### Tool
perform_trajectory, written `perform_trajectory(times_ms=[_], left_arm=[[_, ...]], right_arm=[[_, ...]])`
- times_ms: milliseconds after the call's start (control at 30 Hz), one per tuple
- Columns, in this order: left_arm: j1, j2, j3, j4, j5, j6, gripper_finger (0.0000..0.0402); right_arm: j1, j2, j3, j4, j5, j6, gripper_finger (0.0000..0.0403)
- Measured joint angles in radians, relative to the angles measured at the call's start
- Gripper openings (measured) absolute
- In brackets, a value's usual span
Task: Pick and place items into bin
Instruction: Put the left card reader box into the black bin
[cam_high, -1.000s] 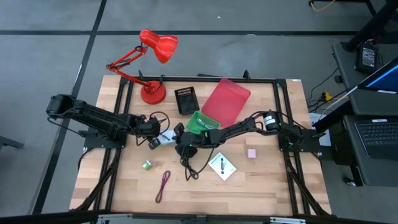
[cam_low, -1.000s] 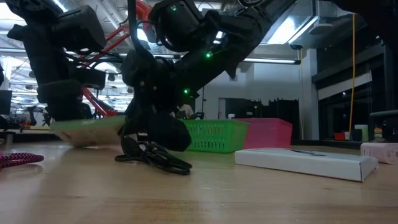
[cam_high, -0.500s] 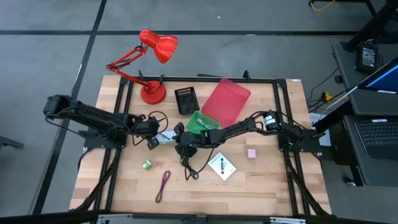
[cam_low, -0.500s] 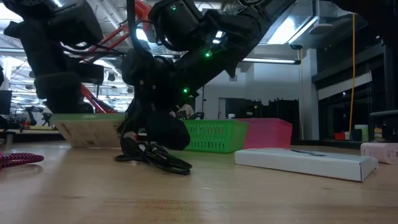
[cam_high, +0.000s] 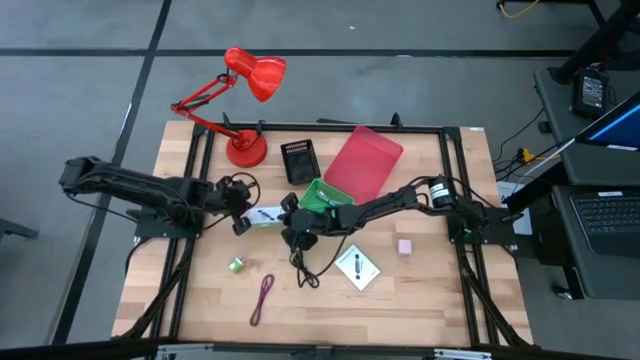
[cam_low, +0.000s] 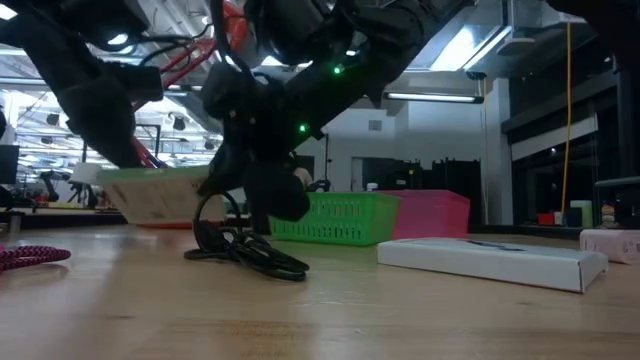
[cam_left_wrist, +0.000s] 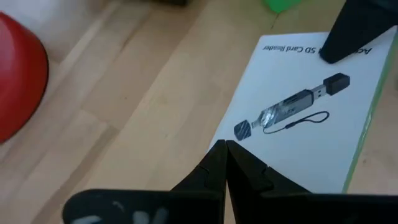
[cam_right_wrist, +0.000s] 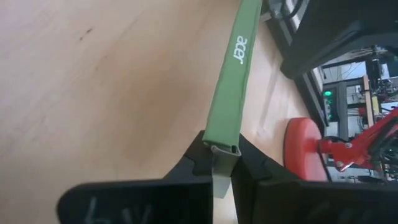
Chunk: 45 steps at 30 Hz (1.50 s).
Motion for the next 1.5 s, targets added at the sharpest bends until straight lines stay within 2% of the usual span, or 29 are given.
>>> perform_trajectory(times_ms=[233, 467, 633, 1000, 1167, 1367, 1500], left_arm=[[-0.009, -0.080, 0.000, -0.003, -0.006, 0.027, 0.0003], [-0.076, -0.147, 0.001, 0.002, -0.007, 0.086, 0.0003], [-0.113, -0.186, 0.001, 0.082, -0.047, 0.164, 0.0003], [-0.152, -0.195, 0.001, 0.234, -0.133, 0.351, 0.0003], [-0.170, -0.195, 0.001, 0.234, -0.165, 0.354, 0.0003], [-0.178, -0.195, 0.001, 0.243, -0.191, 0.346, 0.0003], [-0.178, -0.183, 0.001, 0.307, -0.218, 0.383, 0.0003]], right_arm=[[0.000, -0.073, 0.002, -0.034, 0.002, 0.015, 0.0011], [-0.014, -0.180, 0.001, -0.237, 0.002, 0.126, 0.0011], [-0.051, -0.230, -0.006, -0.338, 0.004, 0.215, 0.0010], [-0.096, -0.291, -0.010, -0.387, -0.035, 0.311, 0.0010], [-0.115, -0.342, -0.151, -0.238, -0.033, 0.312, 0.0010], [-0.122, -0.500, -0.358, -0.004, -0.036, 0.326, 0.0010], [-0.123, -0.575, -0.492, 0.135, -0.049, 0.324, 0.0010]])
